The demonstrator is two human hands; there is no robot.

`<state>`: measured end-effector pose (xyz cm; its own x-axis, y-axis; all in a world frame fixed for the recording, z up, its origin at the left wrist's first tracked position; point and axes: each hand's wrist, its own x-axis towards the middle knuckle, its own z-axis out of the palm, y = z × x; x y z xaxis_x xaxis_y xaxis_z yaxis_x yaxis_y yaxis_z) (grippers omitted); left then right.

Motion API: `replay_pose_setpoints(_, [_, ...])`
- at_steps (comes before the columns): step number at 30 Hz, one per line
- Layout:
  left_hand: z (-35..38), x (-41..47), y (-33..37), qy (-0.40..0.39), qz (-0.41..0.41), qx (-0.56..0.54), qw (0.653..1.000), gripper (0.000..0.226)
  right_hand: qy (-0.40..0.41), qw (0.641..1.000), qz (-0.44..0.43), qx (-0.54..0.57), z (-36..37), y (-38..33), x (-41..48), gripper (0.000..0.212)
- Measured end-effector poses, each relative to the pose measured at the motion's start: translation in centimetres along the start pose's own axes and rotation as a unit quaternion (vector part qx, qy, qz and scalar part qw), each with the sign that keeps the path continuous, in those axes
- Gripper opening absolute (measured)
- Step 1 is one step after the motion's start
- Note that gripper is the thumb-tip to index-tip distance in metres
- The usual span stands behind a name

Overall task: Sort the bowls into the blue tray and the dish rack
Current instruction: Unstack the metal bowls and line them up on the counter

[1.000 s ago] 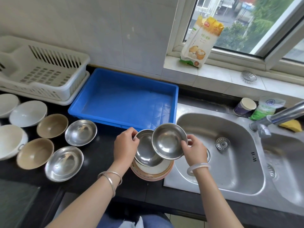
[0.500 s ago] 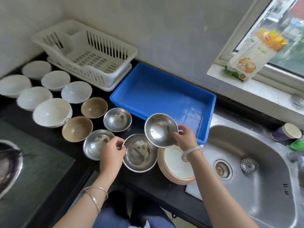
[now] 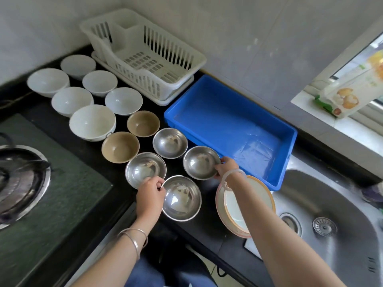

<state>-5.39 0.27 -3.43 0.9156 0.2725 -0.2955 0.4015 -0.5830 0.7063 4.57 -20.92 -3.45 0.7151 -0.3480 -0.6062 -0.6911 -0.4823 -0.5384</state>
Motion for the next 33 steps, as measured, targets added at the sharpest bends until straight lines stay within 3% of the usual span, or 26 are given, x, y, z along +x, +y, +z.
replay_pose_setpoints(7, [0.2, -0.3, -0.4, 0.016, 0.004, 0.021, 1.000, 0.015, -0.017, 0.998, 0.013, -0.062, 1.1, -0.5, 0.6, 0.017])
replay_pose_setpoints(21, [0.8, -0.4, -0.8, 0.047, 0.030, 0.018, 0.998, 0.023, -0.039, 0.999, 0.019, -0.007, 2.5, -0.1, 0.3, 0.038])
replay_pose_setpoints(27, [1.1, -0.3, -0.5, 0.060, 0.044, 0.021, 0.997, 0.025, -0.025, 0.999, -0.018, -0.012, 2.0, -0.4, -0.7, 0.031])
replay_pose_setpoints(31, [1.2, -0.3, -0.4, 0.052, 0.069, 0.038, 0.996, 0.034, -0.018, 0.995, -0.063, -0.079, 1.4, -0.9, -2.0, 0.019])
replay_pose_setpoints(33, [1.2, -0.4, -0.4, 0.045, 0.078, 0.049, 0.995, 0.037, -0.007, 0.989, -0.101, -0.112, 1.0, -0.8, -2.9, 0.026])
